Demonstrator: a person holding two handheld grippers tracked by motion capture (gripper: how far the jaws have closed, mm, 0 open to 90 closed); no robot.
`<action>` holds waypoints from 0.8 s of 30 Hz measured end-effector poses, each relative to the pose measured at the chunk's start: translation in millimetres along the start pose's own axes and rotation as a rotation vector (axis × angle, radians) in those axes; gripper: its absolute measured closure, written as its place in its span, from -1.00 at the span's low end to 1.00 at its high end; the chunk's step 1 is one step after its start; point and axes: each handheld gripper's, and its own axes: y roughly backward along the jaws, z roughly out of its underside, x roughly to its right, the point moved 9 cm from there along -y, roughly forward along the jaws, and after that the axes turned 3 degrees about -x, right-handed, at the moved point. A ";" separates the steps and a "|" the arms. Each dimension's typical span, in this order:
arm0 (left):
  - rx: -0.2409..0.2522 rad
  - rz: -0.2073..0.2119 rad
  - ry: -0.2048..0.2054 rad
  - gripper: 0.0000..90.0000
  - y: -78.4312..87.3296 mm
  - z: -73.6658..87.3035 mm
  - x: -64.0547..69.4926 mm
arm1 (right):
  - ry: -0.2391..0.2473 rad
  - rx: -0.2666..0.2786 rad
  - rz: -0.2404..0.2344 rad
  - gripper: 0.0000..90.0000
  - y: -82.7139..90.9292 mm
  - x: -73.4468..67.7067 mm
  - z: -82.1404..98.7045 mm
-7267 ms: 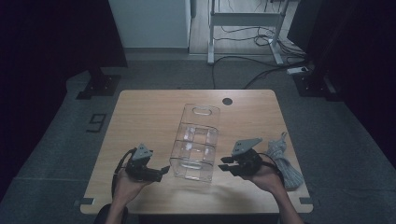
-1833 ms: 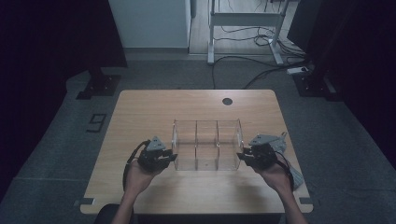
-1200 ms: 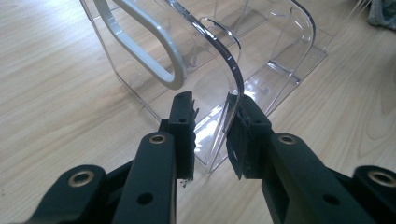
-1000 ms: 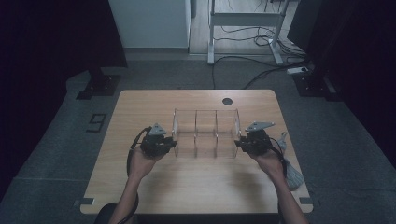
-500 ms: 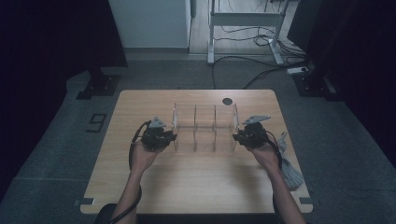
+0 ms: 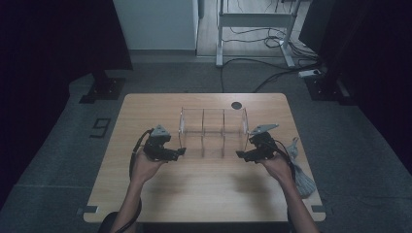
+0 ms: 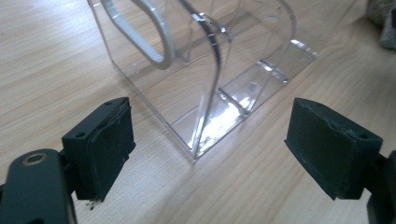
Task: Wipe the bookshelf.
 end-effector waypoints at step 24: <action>0.060 0.005 -0.052 -1.00 46.4 20.6 23.0 | 0.018 0.022 0.008 -0.97 46.8 -20.7 22.4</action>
